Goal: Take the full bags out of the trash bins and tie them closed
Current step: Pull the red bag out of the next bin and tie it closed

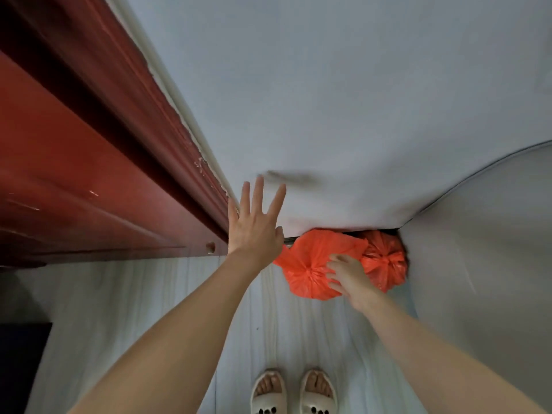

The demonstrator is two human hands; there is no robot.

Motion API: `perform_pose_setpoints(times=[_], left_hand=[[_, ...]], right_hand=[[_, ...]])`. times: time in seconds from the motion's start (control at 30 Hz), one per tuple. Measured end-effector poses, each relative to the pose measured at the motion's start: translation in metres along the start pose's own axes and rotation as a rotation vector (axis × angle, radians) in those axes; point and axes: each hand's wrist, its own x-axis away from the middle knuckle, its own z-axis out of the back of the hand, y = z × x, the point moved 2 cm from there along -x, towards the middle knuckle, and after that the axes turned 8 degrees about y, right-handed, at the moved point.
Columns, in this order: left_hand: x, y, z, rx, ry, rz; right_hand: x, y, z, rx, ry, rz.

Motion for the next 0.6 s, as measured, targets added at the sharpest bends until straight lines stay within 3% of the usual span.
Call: perform_pose_setpoints(times=[0.17, 0.33, 0.6], left_hand=[[0.092, -0.011, 0.087, 0.232, -0.047, 0.209], [0.214, -0.029, 0.155, 0.402, 0.064, 0.536], [0.449, -0.047, 0.223, 0.334, 0.203, 0.974]], right_hand=[[0.120, -0.038, 0.009, 0.342, -0.125, 0.256], [0.248, -0.048, -0.004, 0.751, -0.319, 0.635], [0.430, 0.044, -0.049, 1.068, -0.615, 1.207]])
